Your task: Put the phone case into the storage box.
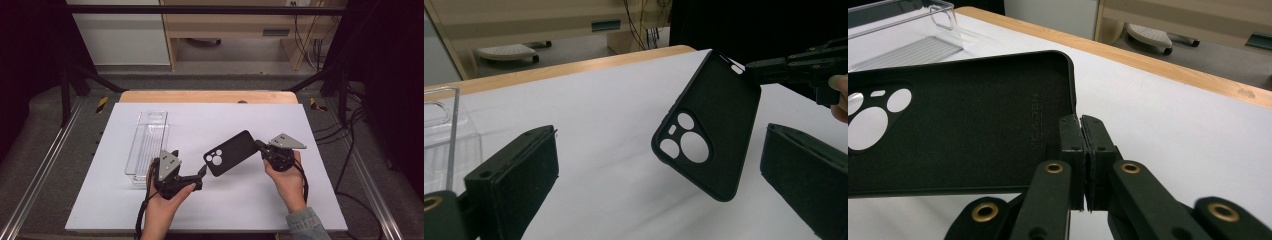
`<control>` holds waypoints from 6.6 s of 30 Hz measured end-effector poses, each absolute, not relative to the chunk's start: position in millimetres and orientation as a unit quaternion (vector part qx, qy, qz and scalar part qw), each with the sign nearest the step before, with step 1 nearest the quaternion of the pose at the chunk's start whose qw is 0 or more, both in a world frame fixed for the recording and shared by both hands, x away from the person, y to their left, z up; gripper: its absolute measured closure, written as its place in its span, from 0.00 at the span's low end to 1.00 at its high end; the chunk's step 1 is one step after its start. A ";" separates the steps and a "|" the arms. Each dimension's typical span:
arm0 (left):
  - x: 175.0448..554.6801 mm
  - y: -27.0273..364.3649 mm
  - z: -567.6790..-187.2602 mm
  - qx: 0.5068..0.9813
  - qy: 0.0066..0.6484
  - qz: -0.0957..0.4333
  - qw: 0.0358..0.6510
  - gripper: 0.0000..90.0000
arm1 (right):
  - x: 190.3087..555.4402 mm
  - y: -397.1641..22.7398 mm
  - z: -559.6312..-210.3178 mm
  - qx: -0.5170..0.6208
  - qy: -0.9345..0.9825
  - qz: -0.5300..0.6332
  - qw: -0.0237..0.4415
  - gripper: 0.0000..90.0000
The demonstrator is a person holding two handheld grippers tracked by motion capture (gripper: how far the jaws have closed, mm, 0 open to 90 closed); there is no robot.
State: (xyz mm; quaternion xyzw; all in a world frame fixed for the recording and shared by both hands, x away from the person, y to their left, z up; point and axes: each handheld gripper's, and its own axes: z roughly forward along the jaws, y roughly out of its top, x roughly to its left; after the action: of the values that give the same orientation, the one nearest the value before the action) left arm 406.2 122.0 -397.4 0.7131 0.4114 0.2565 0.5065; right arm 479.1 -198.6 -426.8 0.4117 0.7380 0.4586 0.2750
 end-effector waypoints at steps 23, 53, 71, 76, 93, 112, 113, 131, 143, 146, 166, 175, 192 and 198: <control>420.8 98.1 -425.2 0.709 0.444 0.177 0.520 0.18 | 471.8 -196.5 -403.4 0.383 0.752 0.431 0.319 0.99; 435.3 76.5 -443.4 0.697 0.467 0.097 0.535 0.51 | 467.3 -201.6 -393.3 0.372 0.753 0.430 0.331 0.99; 433.8 81.5 -447.2 0.687 0.472 0.090 0.545 0.64 | 467.7 -197.6 -396.0 0.366 0.760 0.423 0.332 0.99; 434.4 82.6 -447.4 0.685 0.473 0.089 0.548 0.66 | 468.5 -196.7 -396.4 0.365 0.760 0.422 0.333 0.99; 432.7 87.1 -452.2 0.675 0.484 0.089 0.550 0.74 | 468.3 -196.3 -397.5 0.366 0.761 0.420 0.332 0.99; 434.6 96.9 -454.5 0.646 0.499 0.079 0.573 0.90 | 468.2 -194.3 -399.1 0.368 0.761 0.423 0.327 0.98; 434.7 97.4 -454.5 0.644 0.500 0.079 0.573 0.91 | 468.2 -194.0 -399.3 0.369 0.761 0.424 0.326 0.98; 437.0 112.2 -443.0 0.635 0.494 0.126 0.580 0.93 | 468.8 -196.3 -402.7 0.370 0.748 0.468 0.289 0.83; 449.1 131.4 -418.7 0.643 0.481 0.173 0.570 0.93 | 466.2 -205.8 -413.8 0.385 0.717 0.500 0.297 0.23; 453.1 136.7 -410.5 0.643 0.477 0.182 0.570 0.94 | 465.8 -208.5 -416.2 0.389 0.712 0.503 0.297 0.20; 451.9 138.3 -403.2 0.649 0.466 0.186 0.572 0.93 | 456.7 -210.5 -416.2 0.391 0.698 0.516 0.308 0.10; 451.8 141.4 -402.0 0.655 0.457 0.190 0.571 0.93 | 452.8 -213.2 -422.6 0.393 0.695 0.523 0.298 0.08; 450.9 150.2 -398.3 0.672 0.438 0.208 0.559 0.93 | 441.6 -222.8 -432.4 0.391 0.691 0.532 0.294 0.08; 449.5 156.3 -396.3 0.677 0.435 0.211 0.555 0.93 | 436.0 -226.6 -438.8 0.383 0.696 0.533 0.291 0.06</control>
State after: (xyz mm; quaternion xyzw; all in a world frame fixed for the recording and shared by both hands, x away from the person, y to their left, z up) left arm 449.5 156.3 -396.3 0.6766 0.4350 0.2114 0.5552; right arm 436.0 -226.6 -438.8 0.3829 0.6956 0.5334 0.2914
